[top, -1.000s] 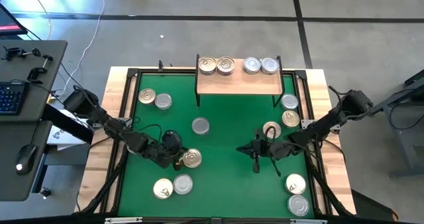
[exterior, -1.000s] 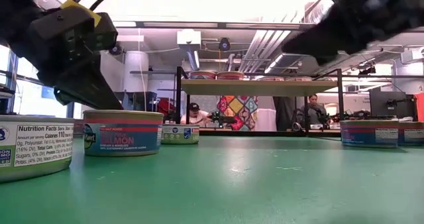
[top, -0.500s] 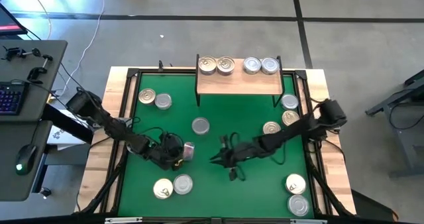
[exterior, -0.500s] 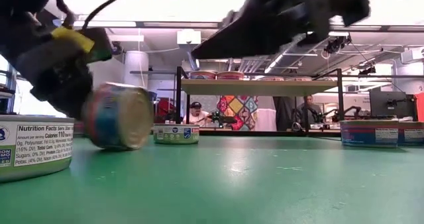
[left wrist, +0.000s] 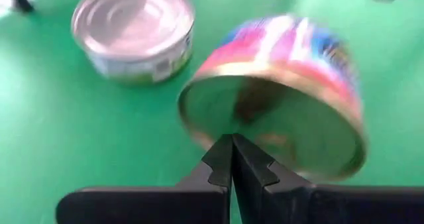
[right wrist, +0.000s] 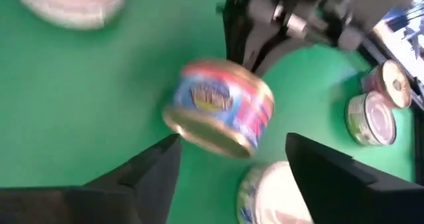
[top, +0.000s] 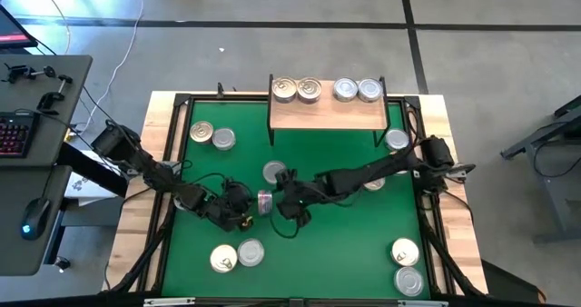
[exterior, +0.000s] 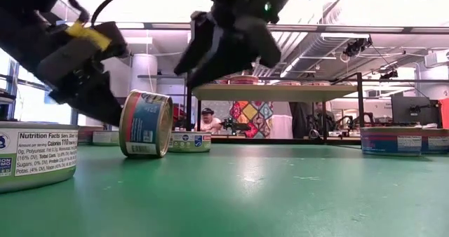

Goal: Stack canned seafood by type on shelf
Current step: Put the blue pink tuna can on the shelf

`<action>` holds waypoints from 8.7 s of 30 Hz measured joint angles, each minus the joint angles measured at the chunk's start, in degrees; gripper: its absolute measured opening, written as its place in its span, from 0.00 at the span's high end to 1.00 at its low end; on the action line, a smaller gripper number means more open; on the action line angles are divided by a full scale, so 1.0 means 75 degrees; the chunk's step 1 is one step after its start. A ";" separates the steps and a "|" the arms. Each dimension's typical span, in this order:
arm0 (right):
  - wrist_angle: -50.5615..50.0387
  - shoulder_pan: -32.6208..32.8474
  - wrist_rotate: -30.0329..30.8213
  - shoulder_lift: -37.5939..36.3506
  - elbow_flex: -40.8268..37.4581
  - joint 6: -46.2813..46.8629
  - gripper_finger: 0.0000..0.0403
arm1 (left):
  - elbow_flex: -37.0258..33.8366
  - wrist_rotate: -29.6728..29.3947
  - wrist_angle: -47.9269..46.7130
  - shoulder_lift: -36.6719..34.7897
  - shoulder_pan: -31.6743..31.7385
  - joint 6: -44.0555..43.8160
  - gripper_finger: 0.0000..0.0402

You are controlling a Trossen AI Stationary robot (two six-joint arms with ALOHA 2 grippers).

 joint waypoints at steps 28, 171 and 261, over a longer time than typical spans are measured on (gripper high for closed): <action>0.0059 -0.0421 -0.1314 0.0473 0.0044 0.0198 0.35 | 0.0007 0.1143 0.2648 0.0690 0.1314 0.2775 1.00; 0.5065 0.0750 -0.1299 -0.1773 -0.3792 0.4334 1.00 | 0.0029 0.0496 -0.0281 -0.0032 -0.0962 -0.0819 1.00; 0.5857 0.1232 0.0245 -0.1838 -0.4604 0.4541 1.00 | 0.1311 0.3008 -0.1321 -0.0341 0.1438 0.2534 1.00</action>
